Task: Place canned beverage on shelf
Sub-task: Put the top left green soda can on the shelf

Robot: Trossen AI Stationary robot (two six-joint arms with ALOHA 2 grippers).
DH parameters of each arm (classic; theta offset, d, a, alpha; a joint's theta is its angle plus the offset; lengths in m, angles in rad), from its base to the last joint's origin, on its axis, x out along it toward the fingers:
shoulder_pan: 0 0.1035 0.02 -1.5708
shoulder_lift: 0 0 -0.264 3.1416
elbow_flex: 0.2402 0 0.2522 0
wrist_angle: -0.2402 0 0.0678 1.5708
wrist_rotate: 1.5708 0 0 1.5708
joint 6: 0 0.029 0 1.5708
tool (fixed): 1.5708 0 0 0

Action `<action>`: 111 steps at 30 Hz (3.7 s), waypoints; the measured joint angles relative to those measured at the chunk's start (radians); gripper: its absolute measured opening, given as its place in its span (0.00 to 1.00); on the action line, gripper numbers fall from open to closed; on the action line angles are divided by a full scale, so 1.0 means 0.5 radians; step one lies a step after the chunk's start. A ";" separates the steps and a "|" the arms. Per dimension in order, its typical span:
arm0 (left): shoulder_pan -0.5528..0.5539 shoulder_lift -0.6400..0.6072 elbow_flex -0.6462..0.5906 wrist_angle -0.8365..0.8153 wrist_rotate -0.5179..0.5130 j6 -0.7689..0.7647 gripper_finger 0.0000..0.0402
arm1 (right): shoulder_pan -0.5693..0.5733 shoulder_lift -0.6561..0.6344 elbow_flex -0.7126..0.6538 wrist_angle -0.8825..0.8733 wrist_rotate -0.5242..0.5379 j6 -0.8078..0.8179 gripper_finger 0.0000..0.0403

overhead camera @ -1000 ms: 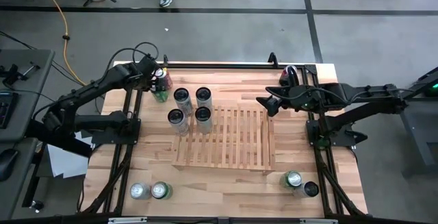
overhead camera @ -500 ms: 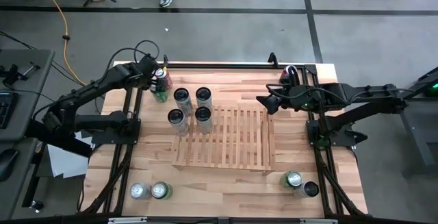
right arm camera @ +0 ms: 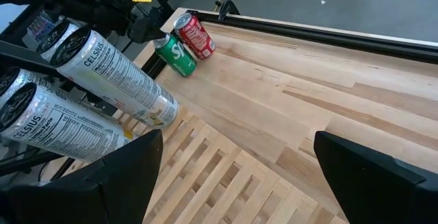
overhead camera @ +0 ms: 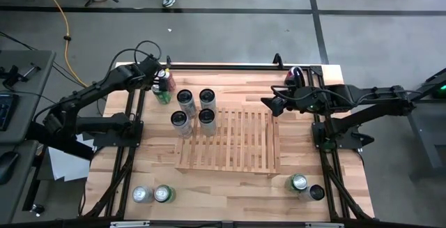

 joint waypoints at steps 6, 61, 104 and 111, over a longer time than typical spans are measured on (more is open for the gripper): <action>-0.006 0.019 0.000 0.058 0.131 -0.052 0.97 | 0.000 0.000 0.000 -0.007 0.000 -0.005 0.91; -0.119 -0.172 1.487 -0.381 0.066 0.422 0.70 | 0.000 0.001 0.000 0.072 0.055 -0.102 0.91; -1.205 1.230 2.360 0.301 0.844 1.817 0.70 | -0.280 0.972 1.610 -0.660 -0.441 -1.958 0.91; -1.238 1.230 2.360 0.313 0.829 1.852 0.70 | -0.367 1.067 1.609 -0.655 -0.726 -1.973 0.91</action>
